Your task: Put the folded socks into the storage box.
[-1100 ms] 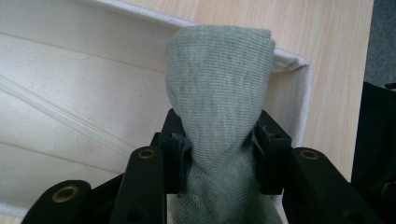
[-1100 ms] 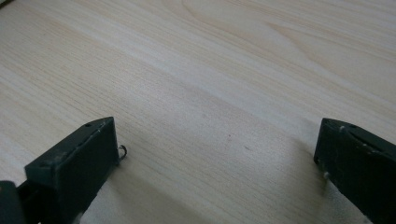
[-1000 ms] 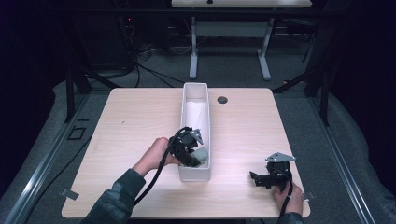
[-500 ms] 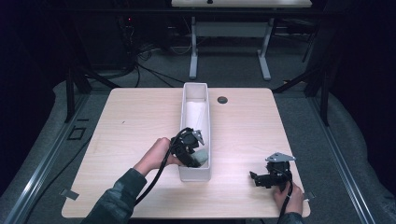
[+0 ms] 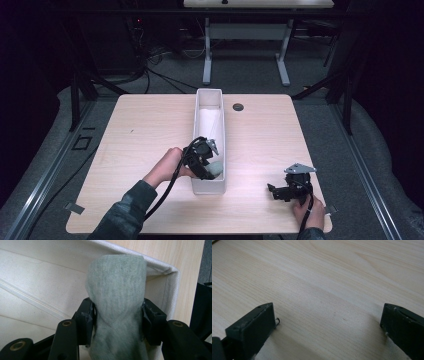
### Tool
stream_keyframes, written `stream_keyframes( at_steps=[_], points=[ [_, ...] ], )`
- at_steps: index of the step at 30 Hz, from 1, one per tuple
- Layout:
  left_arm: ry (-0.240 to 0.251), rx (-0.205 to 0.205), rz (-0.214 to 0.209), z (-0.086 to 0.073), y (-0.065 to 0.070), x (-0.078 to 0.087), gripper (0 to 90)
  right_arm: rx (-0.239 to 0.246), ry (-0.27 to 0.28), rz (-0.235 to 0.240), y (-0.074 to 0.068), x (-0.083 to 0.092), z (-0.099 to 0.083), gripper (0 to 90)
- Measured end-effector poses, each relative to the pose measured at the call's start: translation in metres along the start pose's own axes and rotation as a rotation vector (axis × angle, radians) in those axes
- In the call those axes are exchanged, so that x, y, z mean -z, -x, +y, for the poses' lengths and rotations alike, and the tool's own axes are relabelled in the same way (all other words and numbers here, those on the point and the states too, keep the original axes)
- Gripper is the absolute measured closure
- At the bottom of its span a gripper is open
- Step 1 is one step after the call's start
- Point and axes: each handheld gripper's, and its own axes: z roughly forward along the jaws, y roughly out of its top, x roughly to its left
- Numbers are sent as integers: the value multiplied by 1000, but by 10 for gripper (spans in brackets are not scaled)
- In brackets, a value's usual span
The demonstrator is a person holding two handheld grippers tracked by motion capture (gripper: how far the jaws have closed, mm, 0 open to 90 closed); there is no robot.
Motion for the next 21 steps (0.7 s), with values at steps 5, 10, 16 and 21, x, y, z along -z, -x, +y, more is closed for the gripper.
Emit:
stream_keyframes(
  at_steps=[5,10,16,21],
  points=[
    [2,6,1,0,0,1,494,0,0,0,0,0,0,0],
    [3,3,3,-1,-1,2,495,0,0,0,0,0,0,0],
    [28,12,9,-2,-1,6,488,-1,0,0,0,0,0,0],
    [48,21,20,-4,0,12,443,1,0,2,0,0,0,0]
  ],
)
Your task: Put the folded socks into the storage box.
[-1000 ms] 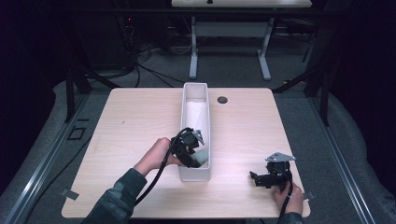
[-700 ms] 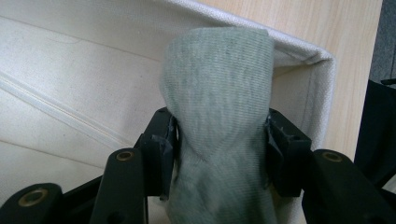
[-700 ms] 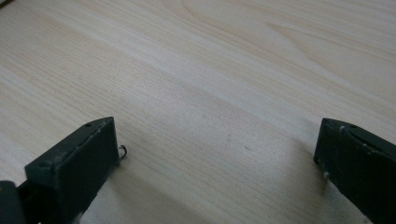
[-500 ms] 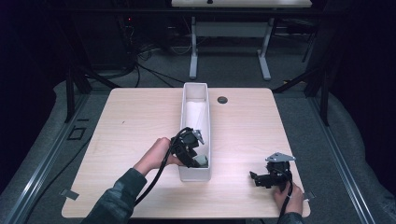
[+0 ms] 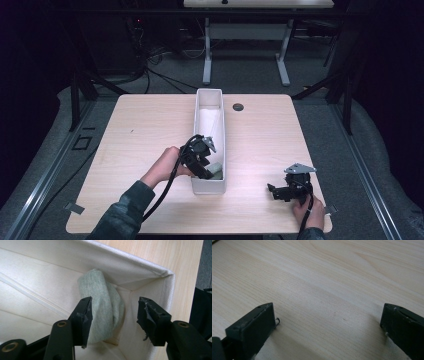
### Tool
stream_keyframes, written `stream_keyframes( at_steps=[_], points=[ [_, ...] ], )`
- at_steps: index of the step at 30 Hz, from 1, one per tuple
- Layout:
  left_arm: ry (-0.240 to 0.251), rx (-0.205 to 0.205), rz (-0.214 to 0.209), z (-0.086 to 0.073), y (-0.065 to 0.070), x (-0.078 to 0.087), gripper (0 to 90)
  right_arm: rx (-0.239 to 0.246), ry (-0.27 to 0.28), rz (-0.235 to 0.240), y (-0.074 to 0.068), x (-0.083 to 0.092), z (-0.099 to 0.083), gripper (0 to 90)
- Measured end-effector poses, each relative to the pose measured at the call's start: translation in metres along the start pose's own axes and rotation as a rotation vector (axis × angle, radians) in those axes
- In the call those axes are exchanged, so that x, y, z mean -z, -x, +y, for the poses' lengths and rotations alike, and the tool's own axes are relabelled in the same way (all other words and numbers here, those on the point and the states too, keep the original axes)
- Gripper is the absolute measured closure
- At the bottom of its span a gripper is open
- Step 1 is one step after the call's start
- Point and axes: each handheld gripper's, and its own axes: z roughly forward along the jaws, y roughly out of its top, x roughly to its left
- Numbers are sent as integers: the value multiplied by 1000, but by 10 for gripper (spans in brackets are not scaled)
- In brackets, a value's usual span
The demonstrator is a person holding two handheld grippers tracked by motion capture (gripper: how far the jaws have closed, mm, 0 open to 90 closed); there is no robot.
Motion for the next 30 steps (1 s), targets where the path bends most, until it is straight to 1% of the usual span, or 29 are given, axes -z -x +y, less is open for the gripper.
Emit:
stream_keyframes(
  at_steps=[2,5,9,10,11,14,16,19,20,21,22,25,27,30],
  points=[
    [18,10,3,-1,1,3,428,0,0,0,0,0,0,0],
    [36,13,14,-1,2,8,389,0,0,1,0,0,0,0],
    [62,12,42,-3,5,17,344,0,0,1,0,0,0,0],
    [62,12,42,-3,5,17,331,0,0,1,0,0,0,0],
    [82,16,55,-6,5,22,319,0,0,1,0,0,0,0],
    [99,27,77,-9,6,28,276,0,0,1,0,0,0,0],
    [115,37,86,-12,6,32,241,0,0,1,0,0,0,0],
    [129,41,96,-14,7,36,184,0,0,1,0,0,0,0],
    [146,41,114,-16,9,41,170,1,0,1,0,0,0,0],
    [158,41,123,-17,10,43,156,1,0,1,0,0,0,0],
    [170,42,126,-18,11,46,152,1,0,1,0,0,0,0],
    [182,39,153,-22,14,52,141,0,2,2,0,0,0,0],
    [196,41,157,-25,16,56,132,1,1,-1,0,0,0,0],
    [214,42,178,-30,19,63,108,2,1,2,0,0,0,0]
  ],
)
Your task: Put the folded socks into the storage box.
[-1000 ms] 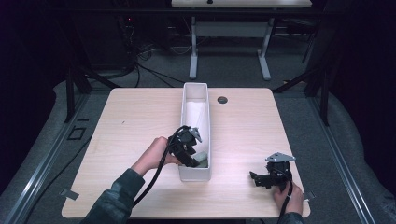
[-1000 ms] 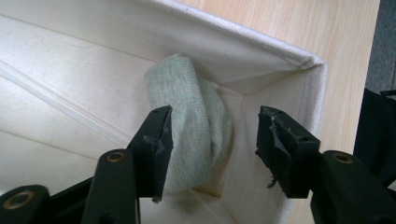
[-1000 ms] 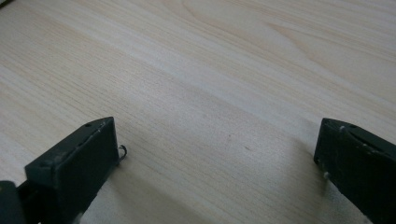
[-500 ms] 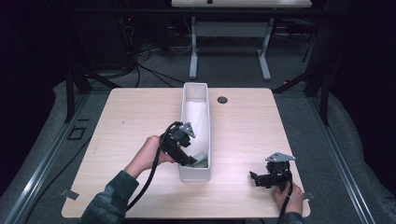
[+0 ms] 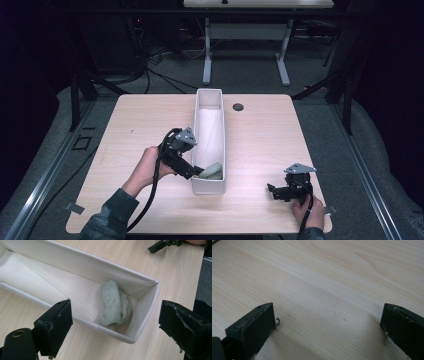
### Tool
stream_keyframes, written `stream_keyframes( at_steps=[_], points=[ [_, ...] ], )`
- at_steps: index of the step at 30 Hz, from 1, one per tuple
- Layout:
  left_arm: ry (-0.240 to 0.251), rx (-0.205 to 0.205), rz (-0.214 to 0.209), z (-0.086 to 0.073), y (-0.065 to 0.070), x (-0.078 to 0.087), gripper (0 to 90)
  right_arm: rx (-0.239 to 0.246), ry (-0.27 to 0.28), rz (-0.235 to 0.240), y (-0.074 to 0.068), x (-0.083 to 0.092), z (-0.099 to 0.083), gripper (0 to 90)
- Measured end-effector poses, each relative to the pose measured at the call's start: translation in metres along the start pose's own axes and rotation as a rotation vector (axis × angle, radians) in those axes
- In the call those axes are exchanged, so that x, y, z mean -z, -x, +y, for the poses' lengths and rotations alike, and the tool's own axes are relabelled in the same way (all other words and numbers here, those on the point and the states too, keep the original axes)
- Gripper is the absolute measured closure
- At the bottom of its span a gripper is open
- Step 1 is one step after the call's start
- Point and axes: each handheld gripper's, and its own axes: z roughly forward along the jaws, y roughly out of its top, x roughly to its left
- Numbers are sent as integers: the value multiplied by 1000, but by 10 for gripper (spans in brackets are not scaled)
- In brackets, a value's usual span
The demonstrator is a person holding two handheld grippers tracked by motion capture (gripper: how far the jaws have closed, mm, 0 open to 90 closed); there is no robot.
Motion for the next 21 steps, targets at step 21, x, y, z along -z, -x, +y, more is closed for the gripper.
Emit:
stream_keyframes(
  at_steps=[21],
  points=[
    [43,100,125,-68,-8,44,19,0,-1,-2,0,0,0,0]
  ],
)
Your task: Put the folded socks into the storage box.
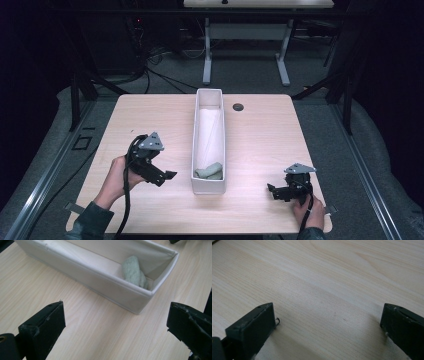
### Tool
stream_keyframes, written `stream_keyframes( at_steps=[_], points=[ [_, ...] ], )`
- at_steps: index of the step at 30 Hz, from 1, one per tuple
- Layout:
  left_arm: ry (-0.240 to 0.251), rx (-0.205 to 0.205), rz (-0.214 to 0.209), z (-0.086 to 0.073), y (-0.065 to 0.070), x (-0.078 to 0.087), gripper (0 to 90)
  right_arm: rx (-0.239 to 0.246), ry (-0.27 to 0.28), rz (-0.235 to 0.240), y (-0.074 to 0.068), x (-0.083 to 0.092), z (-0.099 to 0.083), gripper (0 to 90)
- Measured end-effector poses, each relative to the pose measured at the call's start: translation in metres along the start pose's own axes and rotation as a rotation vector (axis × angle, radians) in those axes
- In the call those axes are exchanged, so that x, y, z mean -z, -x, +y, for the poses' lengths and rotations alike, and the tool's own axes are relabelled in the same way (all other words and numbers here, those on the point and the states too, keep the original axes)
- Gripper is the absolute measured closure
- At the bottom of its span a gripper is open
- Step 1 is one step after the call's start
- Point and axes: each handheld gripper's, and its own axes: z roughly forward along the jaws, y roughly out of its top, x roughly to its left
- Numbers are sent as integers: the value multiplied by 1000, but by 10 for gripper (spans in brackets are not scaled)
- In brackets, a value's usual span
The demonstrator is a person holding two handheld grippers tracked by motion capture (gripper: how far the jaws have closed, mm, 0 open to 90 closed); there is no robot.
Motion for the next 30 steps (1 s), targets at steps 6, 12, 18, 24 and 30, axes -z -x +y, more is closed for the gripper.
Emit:
stream_keyframes(
  at_steps=[6,12,18,24,30],
  points=[
    [8,47,47,-24,-7,1,6,3,-3,1,0,0,1,0],
    [-10,74,118,-46,-9,-2,2,1,-7,0,-1,0,1,0],
    [9,115,151,-65,-13,-2,1,1,-3,1,-1,0,1,0],
    [18,163,176,-87,-19,-3,0,2,-3,-2,-1,-1,1,0],
    [28,209,208,-106,-24,-4,0,0,-6,1,-2,-1,1,0]
  ],
)
